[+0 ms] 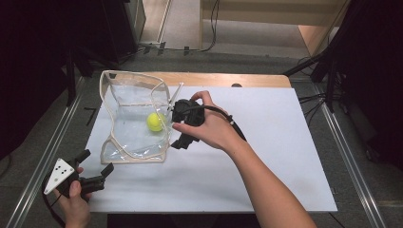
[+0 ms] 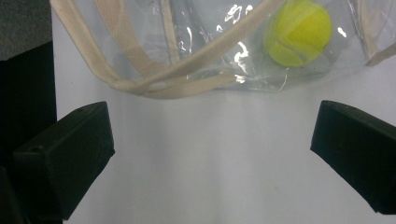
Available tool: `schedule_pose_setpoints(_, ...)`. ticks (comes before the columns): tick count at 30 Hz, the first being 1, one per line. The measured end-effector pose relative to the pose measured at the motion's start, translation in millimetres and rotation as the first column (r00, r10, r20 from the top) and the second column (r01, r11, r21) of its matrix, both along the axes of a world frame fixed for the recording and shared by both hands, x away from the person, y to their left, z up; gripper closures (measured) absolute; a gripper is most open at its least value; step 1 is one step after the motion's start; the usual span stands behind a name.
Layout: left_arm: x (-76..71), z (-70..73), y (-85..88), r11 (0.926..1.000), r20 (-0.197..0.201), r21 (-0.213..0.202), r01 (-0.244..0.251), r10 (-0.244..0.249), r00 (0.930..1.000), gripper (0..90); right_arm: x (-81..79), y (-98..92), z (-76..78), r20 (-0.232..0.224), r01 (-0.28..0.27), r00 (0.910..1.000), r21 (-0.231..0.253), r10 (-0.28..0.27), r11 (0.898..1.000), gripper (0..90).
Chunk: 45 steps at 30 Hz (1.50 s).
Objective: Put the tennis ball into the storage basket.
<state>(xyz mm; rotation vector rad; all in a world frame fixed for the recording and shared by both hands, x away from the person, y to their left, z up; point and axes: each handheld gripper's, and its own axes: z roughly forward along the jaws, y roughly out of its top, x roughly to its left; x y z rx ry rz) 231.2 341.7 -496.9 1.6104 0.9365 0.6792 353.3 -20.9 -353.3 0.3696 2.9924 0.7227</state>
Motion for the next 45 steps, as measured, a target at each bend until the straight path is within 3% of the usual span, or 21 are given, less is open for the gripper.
schedule_pose_setpoints(45,-0.1,0.0,-0.9,1.0000,-0.001,0.006,-0.003,0.003,1.0000,0.0,-14.1,-78.0,-45.3,-0.023,0.109,0.9939,0.044,-0.108,0.993,0.0)
